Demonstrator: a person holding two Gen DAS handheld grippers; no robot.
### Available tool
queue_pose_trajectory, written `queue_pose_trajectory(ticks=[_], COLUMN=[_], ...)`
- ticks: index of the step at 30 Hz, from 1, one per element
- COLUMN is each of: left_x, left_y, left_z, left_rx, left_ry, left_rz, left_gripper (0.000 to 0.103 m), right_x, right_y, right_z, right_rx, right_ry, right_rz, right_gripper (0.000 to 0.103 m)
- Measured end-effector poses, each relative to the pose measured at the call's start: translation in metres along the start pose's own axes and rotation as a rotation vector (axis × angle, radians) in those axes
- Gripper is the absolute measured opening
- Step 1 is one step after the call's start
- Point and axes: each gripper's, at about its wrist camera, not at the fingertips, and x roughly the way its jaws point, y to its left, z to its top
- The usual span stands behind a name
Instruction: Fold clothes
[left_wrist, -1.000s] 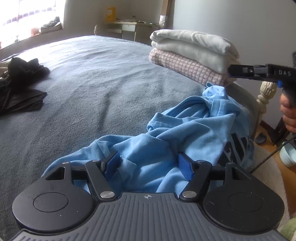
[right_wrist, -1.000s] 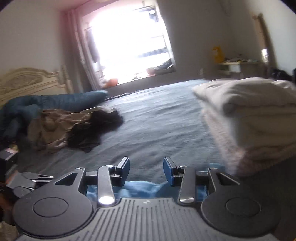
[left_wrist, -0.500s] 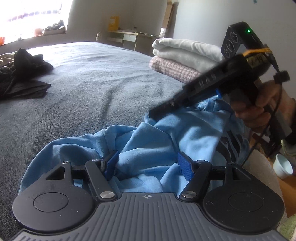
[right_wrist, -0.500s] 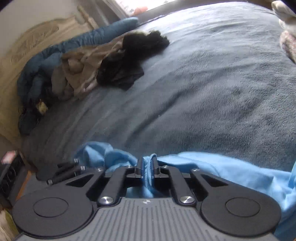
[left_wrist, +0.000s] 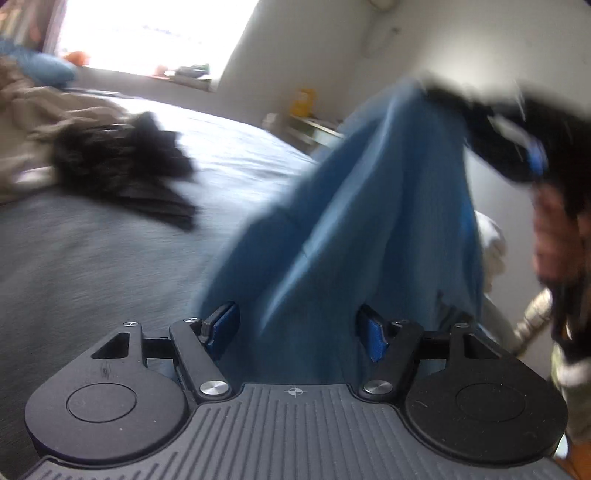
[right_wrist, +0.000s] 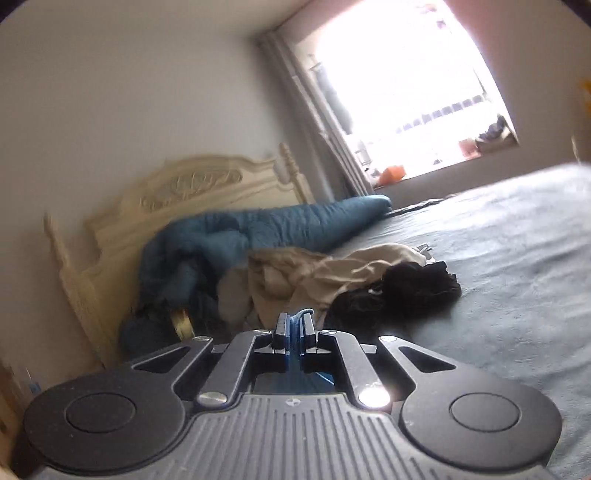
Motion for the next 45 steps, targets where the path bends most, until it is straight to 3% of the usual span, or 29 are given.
queue_pose_trajectory(ticks=[5, 8, 10, 11, 12, 15, 18, 23, 25, 29, 31, 34, 37, 41, 45], left_x=[-0.037, -0.045, -0.043, -0.040, -0.037, -0.017, 0.000, 0.031, 0.037, 0.046, 0.046, 0.044, 0.044, 0.046, 0.043], left_y=[0.029, 0.031, 0.022, 0.016, 0.009, -0.017, -0.047, -0.069, -0.069, -0.064, -0.060, -0.054, -0.051, -0.049, -0.048], left_z=[-0.003, 0.002, 0.007, 0.009, 0.011, 0.012, 0.007, -0.008, -0.013, -0.021, -0.022, -0.021, -0.020, -0.019, -0.019], left_rx=[-0.092, -0.095, -0.065, -0.041, -0.016, 0.095, 0.240, 0.409, 0.446, 0.446, 0.431, 0.403, 0.379, 0.355, 0.337], left_ry=[-0.011, -0.025, -0.031, -0.034, -0.037, -0.033, -0.010, 0.081, 0.119, 0.176, 0.176, 0.169, 0.161, 0.152, 0.135], left_rz=[0.077, 0.084, 0.072, 0.058, 0.044, -0.001, 0.008, 0.076, 0.087, 0.138, 0.153, 0.163, 0.169, 0.186, 0.185], left_gripper=[0.069, 0.069, 0.069, 0.070, 0.071, 0.073, 0.074, 0.073, 0.073, 0.072, 0.072, 0.072, 0.072, 0.072, 0.072], right_x=[0.024, 0.025, 0.014, 0.007, -0.001, -0.034, -0.056, -0.068, -0.063, -0.049, -0.055, -0.069, -0.078, -0.091, -0.096], right_y=[0.030, 0.045, 0.058, 0.064, 0.068, 0.069, 0.063, 0.011, -0.015, -0.049, -0.052, -0.043, -0.030, -0.018, -0.013], right_z=[-0.093, -0.137, -0.150, -0.153, -0.153, -0.149, -0.133, -0.095, -0.087, -0.102, -0.119, -0.148, -0.169, -0.160, -0.128], right_rx=[-0.157, -0.244, -0.303, -0.326, -0.343, -0.366, -0.359, -0.244, -0.165, -0.086, -0.084, -0.101, -0.160, -0.193, -0.191], right_ry=[0.254, 0.354, 0.347, 0.333, 0.309, 0.253, 0.200, 0.104, 0.087, 0.149, 0.197, 0.257, 0.294, 0.301, 0.212], right_rz=[-0.043, -0.071, -0.102, -0.117, -0.127, -0.113, -0.147, -0.410, -0.462, -0.496, -0.459, -0.408, -0.430, -0.450, -0.471], right_gripper=[0.009, 0.012, 0.025, 0.039, 0.044, 0.046, 0.046, 0.043, 0.040, 0.026, 0.018, 0.013, 0.013, 0.013, 0.013])
